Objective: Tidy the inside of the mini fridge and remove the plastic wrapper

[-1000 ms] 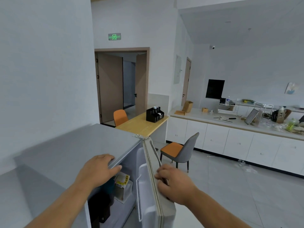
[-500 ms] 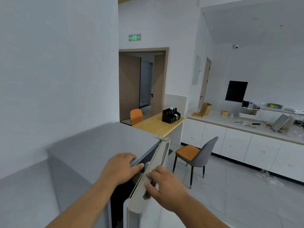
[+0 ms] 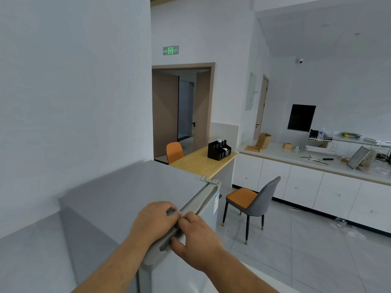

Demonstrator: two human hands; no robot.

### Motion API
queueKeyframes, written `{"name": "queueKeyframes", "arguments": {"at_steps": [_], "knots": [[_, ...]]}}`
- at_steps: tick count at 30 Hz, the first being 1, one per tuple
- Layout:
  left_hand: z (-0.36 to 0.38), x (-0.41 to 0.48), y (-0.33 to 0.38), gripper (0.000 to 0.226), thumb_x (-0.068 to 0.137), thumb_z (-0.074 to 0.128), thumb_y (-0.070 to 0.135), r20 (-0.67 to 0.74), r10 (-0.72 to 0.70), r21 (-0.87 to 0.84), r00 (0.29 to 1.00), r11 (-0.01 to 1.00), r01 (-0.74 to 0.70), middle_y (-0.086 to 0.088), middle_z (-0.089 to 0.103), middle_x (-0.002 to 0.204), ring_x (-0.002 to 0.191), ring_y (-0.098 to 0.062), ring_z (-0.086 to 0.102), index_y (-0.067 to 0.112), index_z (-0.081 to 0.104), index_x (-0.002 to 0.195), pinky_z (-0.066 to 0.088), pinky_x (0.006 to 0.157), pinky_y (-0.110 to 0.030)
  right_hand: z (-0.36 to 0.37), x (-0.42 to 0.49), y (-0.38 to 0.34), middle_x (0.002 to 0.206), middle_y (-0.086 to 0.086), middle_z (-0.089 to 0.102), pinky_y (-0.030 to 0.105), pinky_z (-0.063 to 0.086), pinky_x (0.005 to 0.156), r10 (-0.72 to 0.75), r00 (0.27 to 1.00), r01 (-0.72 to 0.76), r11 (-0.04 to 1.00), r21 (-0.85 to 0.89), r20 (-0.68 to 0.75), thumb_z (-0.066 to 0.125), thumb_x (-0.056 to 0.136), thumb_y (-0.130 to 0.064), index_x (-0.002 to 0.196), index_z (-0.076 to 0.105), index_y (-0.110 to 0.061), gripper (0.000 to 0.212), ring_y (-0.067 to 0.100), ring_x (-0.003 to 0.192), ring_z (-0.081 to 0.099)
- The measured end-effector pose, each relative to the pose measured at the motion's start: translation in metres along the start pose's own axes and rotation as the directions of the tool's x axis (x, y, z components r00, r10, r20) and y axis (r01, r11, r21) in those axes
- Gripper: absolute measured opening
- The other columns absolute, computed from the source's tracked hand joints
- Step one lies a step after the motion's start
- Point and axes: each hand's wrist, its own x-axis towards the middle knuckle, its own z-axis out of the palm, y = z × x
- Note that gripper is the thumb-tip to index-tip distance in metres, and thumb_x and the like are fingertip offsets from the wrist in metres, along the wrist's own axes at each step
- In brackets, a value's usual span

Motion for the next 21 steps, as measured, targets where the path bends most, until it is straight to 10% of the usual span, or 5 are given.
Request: {"name": "queueKeyframes", "arguments": {"at_steps": [21], "knots": [[0.0,-0.01,0.01,0.046,0.087,0.046,0.068,-0.054,0.088,0.013,0.995,0.996,-0.088,0.018,0.071,0.101,0.092,-0.003,0.065,0.037,0.069,0.11,0.051,0.076,-0.021,-0.005,-0.004,0.0,0.123,-0.01,0.055,0.03,0.046,0.095,0.029,1.0,-0.029,0.999,-0.035,-0.009,0.041,0.097,-0.06,0.12,0.062,-0.024,0.047,0.011,0.113,0.046]]}}
